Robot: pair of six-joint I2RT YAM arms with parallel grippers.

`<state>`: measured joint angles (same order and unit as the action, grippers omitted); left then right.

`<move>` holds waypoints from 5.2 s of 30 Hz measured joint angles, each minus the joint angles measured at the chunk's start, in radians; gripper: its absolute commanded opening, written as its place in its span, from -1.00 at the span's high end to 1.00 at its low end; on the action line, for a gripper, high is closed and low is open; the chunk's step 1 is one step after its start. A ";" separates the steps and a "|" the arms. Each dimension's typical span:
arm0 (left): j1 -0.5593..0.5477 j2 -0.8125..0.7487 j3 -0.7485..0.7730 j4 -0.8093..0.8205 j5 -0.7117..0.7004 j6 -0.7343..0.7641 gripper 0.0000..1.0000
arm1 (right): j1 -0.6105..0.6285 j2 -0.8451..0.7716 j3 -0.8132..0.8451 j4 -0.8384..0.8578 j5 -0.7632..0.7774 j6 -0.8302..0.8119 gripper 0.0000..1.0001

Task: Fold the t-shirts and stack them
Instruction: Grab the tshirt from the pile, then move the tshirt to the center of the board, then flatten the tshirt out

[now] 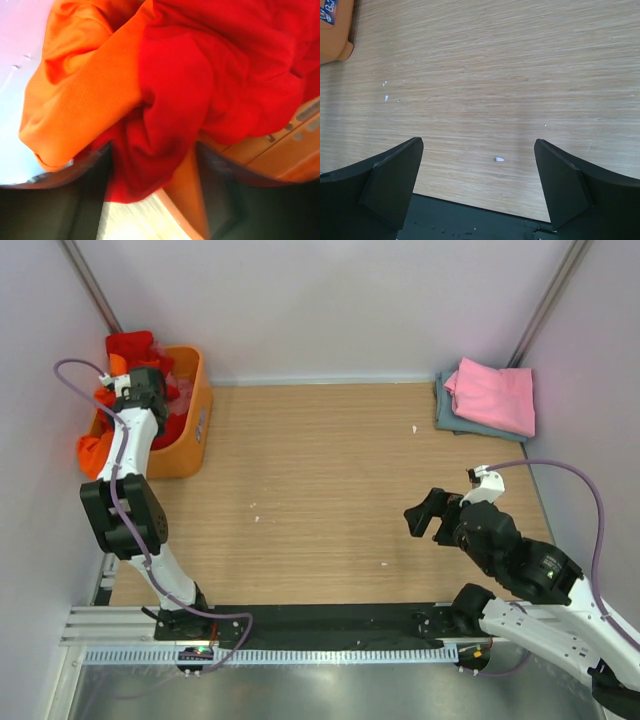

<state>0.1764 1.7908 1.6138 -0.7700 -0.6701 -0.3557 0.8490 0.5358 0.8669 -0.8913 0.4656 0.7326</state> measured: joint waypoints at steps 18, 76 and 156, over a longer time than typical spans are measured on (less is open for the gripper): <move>-0.310 -0.037 0.730 -0.113 0.145 0.008 0.99 | 0.000 0.023 0.000 0.000 -0.001 -0.003 -0.99; -1.366 -0.798 -1.053 -0.100 0.391 -1.051 -0.73 | 0.093 0.376 -0.370 -0.039 -0.148 0.433 -0.66; -1.029 -0.408 0.543 -0.024 -0.049 0.329 1.00 | -0.214 0.814 1.023 0.058 0.380 -0.562 0.97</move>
<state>-0.8524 1.3827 2.1567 -0.7944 -0.7193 -0.0265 0.6346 1.3495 1.8896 -0.8337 0.8452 0.1711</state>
